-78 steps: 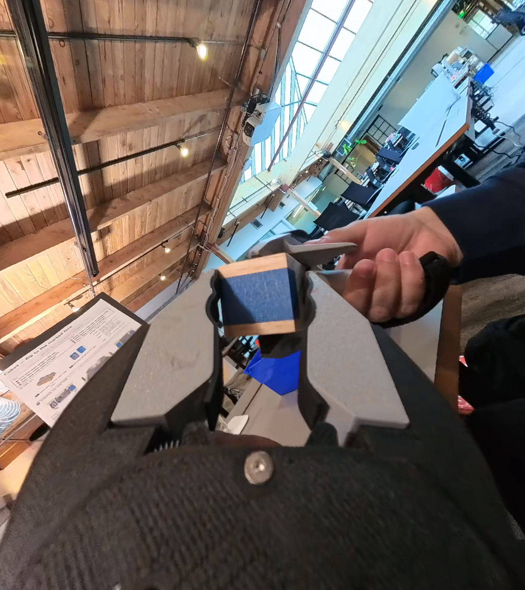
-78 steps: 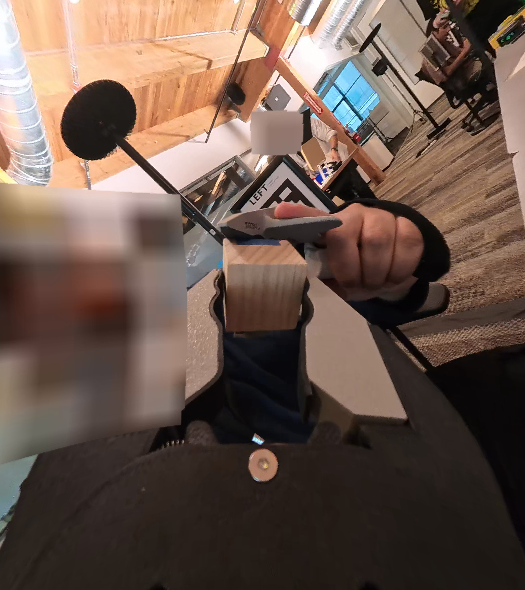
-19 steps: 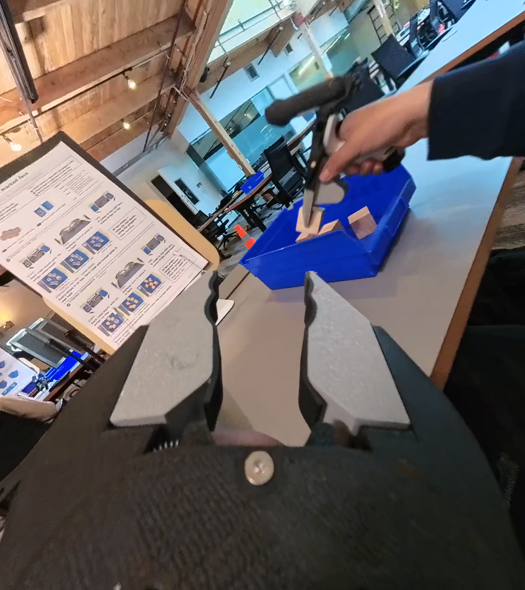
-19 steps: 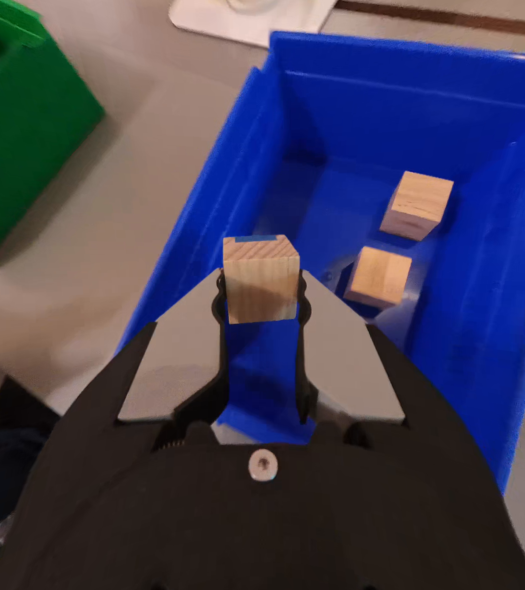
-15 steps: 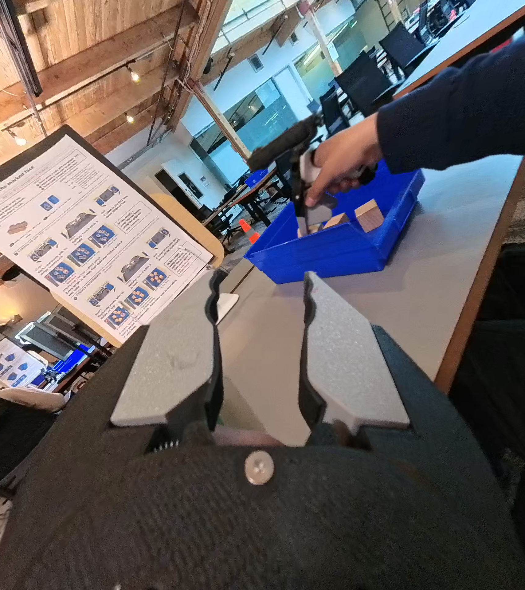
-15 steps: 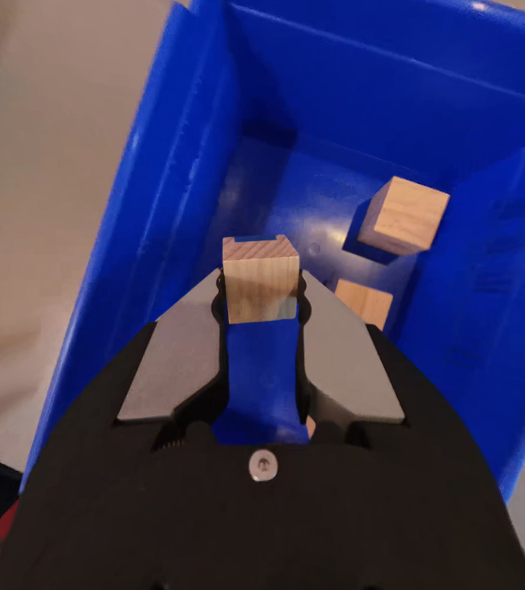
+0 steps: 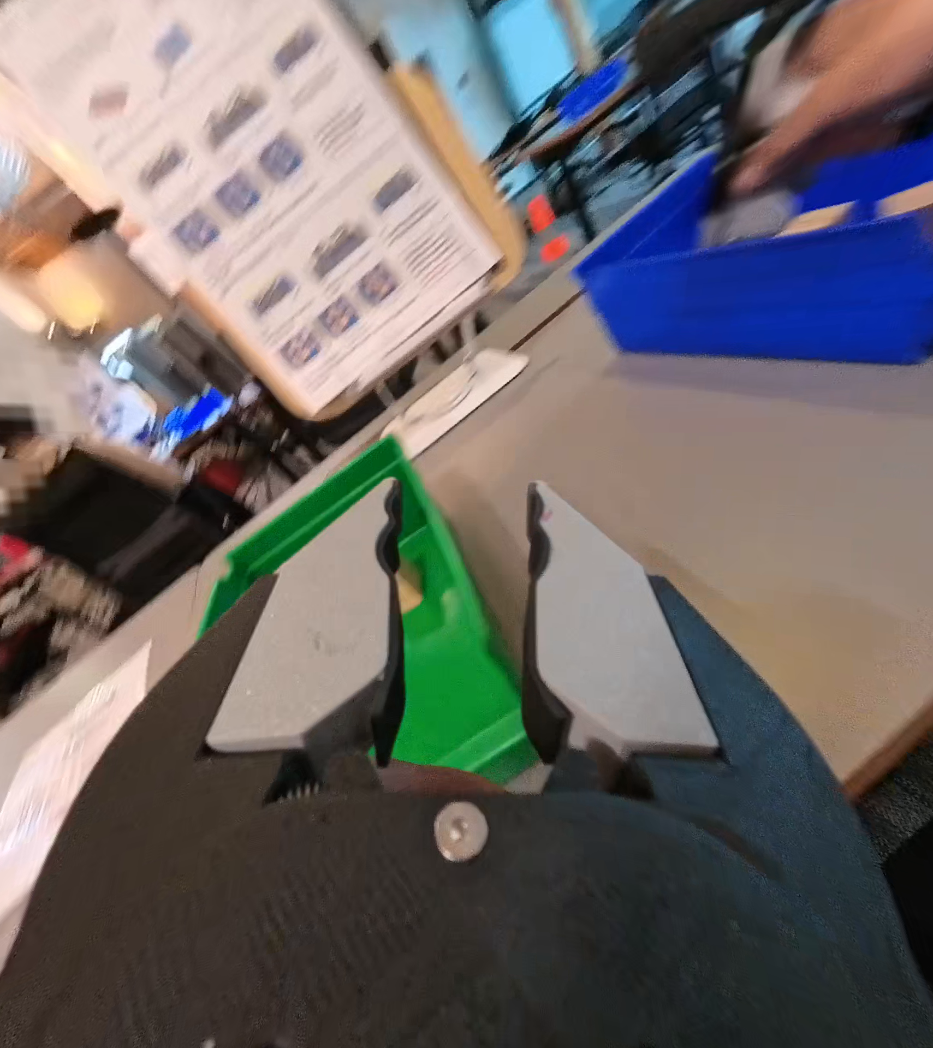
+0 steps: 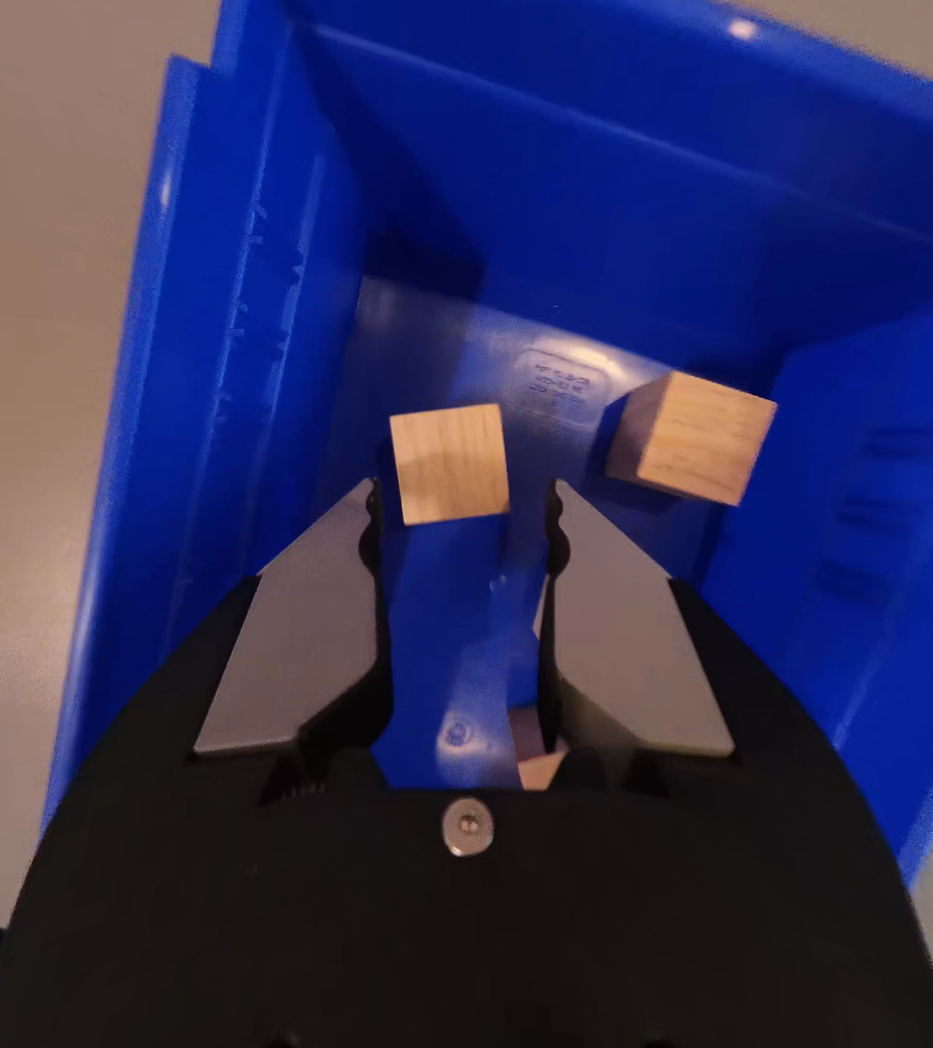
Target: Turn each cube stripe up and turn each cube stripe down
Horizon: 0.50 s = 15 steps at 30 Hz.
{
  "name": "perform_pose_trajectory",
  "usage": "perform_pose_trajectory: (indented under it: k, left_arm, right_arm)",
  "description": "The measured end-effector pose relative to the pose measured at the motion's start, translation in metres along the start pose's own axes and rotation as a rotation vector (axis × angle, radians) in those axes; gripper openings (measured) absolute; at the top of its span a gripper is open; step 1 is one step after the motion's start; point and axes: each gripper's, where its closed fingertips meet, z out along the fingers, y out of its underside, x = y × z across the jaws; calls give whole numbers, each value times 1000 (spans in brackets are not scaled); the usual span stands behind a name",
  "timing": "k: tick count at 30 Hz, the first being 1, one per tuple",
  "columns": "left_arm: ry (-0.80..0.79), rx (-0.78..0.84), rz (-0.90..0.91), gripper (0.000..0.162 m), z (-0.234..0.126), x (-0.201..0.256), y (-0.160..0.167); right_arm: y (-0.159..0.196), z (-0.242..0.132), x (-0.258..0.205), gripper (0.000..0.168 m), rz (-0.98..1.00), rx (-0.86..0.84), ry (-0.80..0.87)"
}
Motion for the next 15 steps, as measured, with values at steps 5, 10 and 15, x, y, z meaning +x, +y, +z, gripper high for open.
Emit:
perform_pose_trajectory:
  k: [5, 10, 15]
  left_arm:
    - [-132, -219, -169, 61, 2, -74, 72]
    - [-70, -343, -328, 63, 34, -113, 106]
    - [174, -571, -327, 67, 99, -92, 133]
  right_arm:
    - [5, -82, -41, 55, 45, 360, -199]
    - [43, -140, -90, 50, -36, 561, -292]
    - [60, -151, -131, 55, -114, 569, -411]
